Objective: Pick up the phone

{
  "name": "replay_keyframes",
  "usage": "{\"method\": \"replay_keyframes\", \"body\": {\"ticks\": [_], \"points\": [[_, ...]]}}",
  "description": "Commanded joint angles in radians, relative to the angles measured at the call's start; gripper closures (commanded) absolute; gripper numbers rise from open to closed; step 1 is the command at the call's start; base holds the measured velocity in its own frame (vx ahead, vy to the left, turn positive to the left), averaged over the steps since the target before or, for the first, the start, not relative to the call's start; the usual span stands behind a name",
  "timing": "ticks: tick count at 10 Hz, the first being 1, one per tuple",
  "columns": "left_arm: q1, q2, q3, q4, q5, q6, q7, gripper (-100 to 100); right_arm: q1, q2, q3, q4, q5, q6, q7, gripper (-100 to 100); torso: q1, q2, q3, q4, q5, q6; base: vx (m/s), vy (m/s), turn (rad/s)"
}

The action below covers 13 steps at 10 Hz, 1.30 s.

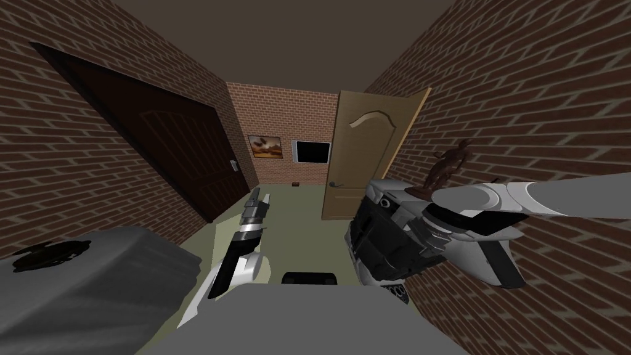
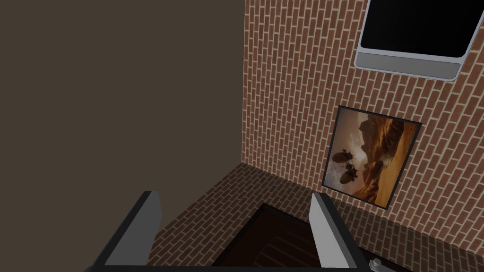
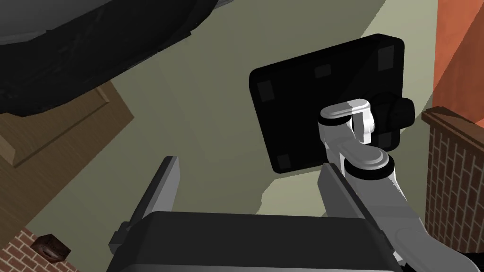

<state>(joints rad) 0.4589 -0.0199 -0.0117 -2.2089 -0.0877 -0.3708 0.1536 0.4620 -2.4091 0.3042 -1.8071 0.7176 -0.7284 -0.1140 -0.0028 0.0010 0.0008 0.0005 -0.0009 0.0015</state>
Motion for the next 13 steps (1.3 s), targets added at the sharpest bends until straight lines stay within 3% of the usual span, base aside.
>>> {"method": "replay_keyframes", "body": {"ticks": [1,4,9,13], "points": [[0.000,0.000,0.000,0.000,0.000,0.000,0.000,0,-0.001,-0.043,0.008,0.013,0.017,-0.006,-0.003,-100,0.000,0.000,0.000,0.000,0.000,0.000,-0.014,-0.039,0.102],[0.000,0.000,0.000,0.000,0.000,0.000,0.000,0,0.006,-0.136,0.025,0.074,0.082,-0.033,-0.016,-100,-0.001,0.000,0.000,0.000,-0.001,0.001,-0.013,-0.050,0.128],[0.000,0.000,0.000,0.000,0.000,0.000,0.000,0,0.013,-0.253,0.042,0.129,0.141,-0.059,-0.028,-100,-0.002,0.000,0.000,0.000,-0.001,0.001,-0.018,-0.050,0.085],[0.000,0.000,0.000,0.000,0.000,0.000,0.000,0,0.028,-0.390,0.070,0.214,0.232,-0.103,-0.048,-100,-0.005,0.002,0.001,0.001,-0.002,0.001,-0.041,-0.091,0.110]]}}
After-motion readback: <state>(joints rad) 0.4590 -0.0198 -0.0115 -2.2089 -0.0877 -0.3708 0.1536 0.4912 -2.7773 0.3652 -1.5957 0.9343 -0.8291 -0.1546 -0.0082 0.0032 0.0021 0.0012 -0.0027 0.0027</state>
